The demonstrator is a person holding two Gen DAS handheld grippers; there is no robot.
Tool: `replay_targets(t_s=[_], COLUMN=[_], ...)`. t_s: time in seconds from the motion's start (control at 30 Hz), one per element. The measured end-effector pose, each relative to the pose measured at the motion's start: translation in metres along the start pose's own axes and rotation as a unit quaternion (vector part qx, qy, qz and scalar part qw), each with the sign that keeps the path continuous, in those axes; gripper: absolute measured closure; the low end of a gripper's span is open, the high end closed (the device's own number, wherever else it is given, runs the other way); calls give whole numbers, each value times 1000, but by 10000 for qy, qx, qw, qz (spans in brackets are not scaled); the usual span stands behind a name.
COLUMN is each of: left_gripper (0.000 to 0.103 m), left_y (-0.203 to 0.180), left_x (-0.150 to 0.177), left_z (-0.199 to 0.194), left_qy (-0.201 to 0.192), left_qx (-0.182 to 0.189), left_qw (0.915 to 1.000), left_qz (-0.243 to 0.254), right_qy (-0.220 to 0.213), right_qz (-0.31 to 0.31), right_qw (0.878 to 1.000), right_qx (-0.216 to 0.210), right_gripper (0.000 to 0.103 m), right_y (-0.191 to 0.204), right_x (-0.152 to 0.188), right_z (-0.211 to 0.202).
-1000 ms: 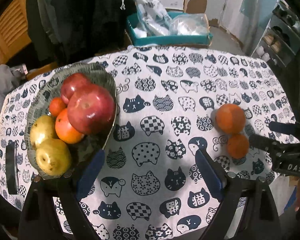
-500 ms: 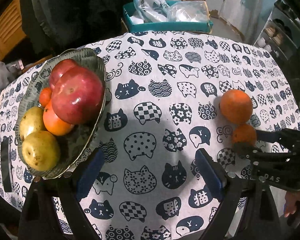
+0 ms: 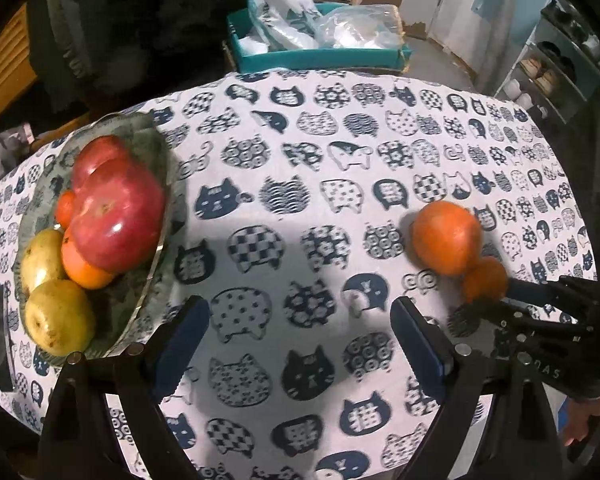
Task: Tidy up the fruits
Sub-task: 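Grasp the large orange with the left tool while the right tool grasps the smaller orange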
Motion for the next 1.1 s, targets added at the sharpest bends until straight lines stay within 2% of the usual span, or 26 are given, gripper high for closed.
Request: replay_targets(t_s=[0.23,0.4,0.53,0.87,1.1], left_gripper=[10,10,10,10,10], left_y=[-27,-32,-32,-35,-50], left_x=[-1,-1,0,-2,-5], left_z=[6,9,14,20,25], left_qy=[67,99,149,216,291], left_qx=[82,101,75,139,450], left_qw=[9996,9996,9996,9995,9985], left_qz=[247,255,245,183,64], right_qy=[-132,-93,-131,-190,-410], right_qz=[71,127,97,-194,112], right_qw=[9997,9986,9982,9984,9990], right_qx=[-191,-499,-574,-488,-119], right_gripper=[63,59,58,61,61], right_y=[-11,-10,-1,2,-33], right_x=[-7,-3,-6,-13,-16], right_z=[-6,4,10,18,4])
Point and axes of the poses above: each gripper's, at about its wrist camera, not at the fingertips, and z roughly the way its jaws point, y to its left, x to its underside, the point moved 6 cm from there along z, roughly the way its jaws point, and after that the axes turned 10 degrees about -z, right-handed, at the moved point
